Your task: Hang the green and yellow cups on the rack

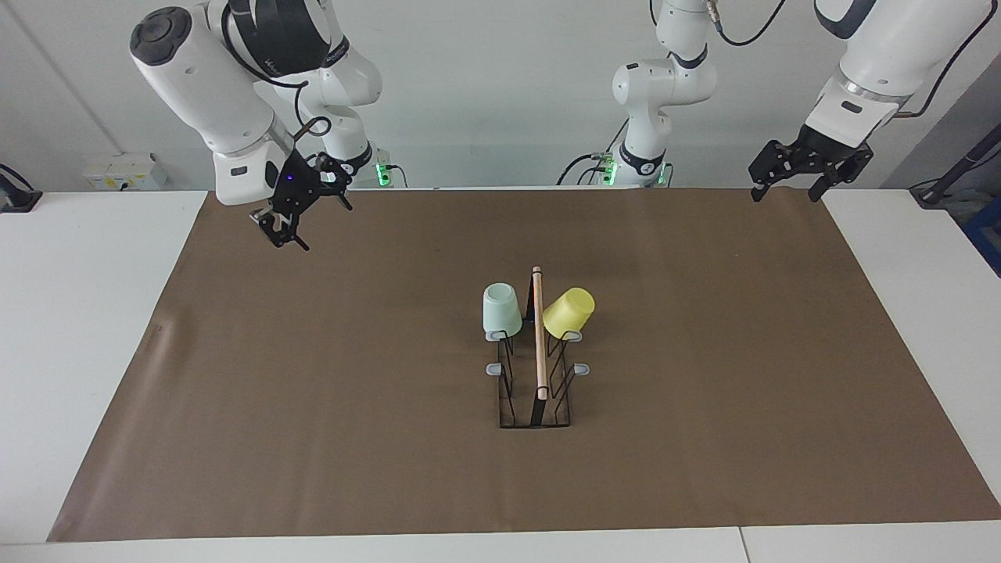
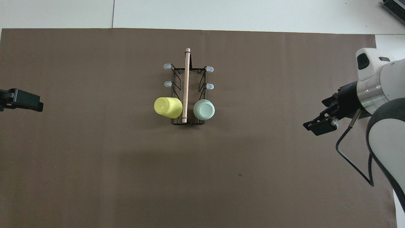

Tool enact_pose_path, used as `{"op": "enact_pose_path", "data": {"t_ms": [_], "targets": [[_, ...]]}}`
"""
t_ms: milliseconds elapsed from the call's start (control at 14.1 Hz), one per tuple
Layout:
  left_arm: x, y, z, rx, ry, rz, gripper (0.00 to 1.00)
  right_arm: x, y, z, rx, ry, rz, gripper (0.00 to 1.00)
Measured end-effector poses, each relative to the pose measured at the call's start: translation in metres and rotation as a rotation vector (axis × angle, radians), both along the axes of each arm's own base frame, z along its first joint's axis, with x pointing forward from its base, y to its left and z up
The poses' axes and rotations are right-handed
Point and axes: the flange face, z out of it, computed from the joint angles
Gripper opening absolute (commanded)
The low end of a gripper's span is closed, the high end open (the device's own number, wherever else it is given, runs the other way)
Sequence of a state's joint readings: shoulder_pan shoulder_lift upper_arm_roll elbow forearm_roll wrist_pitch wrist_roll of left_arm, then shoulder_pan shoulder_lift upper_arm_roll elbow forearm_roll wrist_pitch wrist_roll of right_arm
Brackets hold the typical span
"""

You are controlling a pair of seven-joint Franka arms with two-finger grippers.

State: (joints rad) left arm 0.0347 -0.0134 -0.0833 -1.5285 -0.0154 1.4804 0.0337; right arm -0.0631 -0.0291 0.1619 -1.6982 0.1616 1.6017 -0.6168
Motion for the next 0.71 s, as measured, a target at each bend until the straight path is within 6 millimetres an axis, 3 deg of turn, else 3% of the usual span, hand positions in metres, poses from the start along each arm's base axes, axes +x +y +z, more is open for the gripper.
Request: {"op": "enact_pose_path", "data": {"t_ms": [356,640,712], "targets": [[0.001,-0.007,-0.001,0.000,0.002,-0.014,1.00,-0.015,0.017,0.018,-0.099,0.039,-0.263,1.00],[-0.001,-0.007,-0.012,0.002,0.028,-0.015,1.00,-0.008,-0.041,0.018,-0.091,0.049,-0.382,1.00],[-0.002,-0.007,-0.015,0.003,0.035,-0.015,1.00,-0.007,-0.047,0.018,-0.088,0.041,-0.396,1.00]]}}
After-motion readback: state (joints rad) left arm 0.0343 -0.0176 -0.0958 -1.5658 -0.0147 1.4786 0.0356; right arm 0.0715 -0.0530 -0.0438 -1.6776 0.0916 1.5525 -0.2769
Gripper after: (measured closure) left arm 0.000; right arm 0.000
